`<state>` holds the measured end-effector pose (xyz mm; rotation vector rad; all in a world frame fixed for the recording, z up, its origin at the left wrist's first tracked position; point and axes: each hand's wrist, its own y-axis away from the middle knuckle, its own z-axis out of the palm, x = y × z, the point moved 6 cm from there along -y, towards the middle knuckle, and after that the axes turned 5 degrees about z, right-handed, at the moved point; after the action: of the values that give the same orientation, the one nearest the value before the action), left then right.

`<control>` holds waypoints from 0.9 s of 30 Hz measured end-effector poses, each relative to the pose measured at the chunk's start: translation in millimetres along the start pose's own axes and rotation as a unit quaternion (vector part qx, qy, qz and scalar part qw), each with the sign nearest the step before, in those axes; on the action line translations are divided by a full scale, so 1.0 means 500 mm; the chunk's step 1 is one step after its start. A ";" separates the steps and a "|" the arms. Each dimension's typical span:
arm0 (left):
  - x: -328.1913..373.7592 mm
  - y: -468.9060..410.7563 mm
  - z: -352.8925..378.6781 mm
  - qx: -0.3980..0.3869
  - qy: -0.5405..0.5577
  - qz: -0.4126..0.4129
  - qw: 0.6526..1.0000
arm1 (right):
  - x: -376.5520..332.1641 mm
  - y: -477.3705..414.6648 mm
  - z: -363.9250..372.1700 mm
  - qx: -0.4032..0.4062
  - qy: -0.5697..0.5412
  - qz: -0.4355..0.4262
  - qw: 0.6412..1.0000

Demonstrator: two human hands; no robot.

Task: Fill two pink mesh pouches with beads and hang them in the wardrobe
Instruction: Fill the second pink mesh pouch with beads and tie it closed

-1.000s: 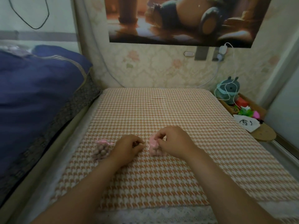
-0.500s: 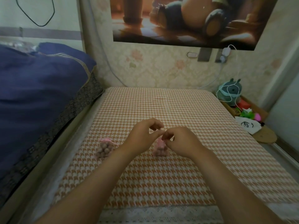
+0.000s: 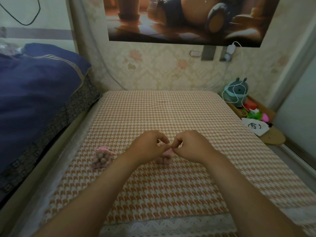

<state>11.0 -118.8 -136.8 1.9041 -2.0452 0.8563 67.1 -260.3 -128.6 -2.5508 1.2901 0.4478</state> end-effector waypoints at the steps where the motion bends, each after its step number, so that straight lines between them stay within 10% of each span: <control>1: -0.002 0.000 -0.002 -0.003 -0.003 -0.013 1.000 | 0.000 0.000 0.000 0.001 -0.003 0.000 1.000; 27: -0.106 0.048 -0.024 -0.127 -0.094 -0.088 0.984 | -0.045 0.013 0.008 0.006 -0.034 -0.017 0.999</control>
<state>-7.5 -68.0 -161.4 2.0447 -1.9380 0.3670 48.2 -246.0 -124.4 -2.5204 1.2200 0.5125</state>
